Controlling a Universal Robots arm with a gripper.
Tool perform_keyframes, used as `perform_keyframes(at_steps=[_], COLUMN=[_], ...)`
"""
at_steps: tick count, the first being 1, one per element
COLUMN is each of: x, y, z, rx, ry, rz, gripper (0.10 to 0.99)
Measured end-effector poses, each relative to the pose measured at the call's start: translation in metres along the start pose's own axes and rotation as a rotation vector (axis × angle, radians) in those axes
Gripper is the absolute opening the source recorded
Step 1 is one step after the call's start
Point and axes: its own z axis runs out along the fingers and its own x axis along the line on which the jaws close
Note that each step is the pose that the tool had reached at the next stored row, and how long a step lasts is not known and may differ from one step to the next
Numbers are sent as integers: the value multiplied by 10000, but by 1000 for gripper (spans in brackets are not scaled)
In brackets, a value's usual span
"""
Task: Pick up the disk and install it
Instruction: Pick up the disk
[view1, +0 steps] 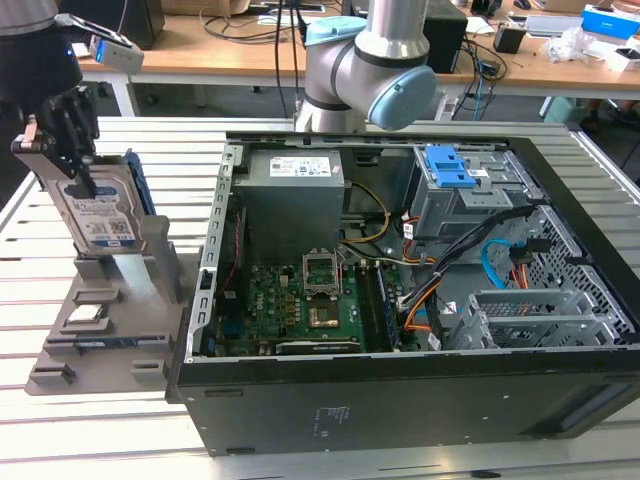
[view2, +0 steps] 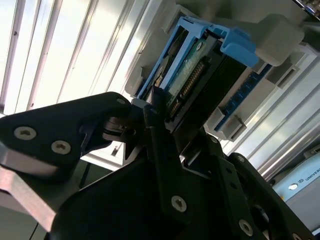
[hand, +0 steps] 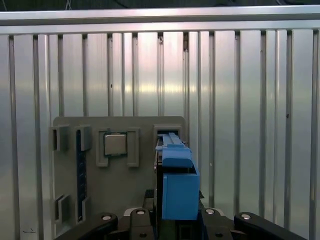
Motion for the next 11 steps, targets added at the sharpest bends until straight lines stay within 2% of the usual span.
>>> perform_keyframes(at_steps=[2,4,9,11], x=[1,9,14,17], y=[-1,-4,-6,-8], z=[-34,-233,-351,-424], rx=[0,1,0,0], ry=[0,0,0,0], rz=[0,0,0,0], gripper=[361,361,361,361])
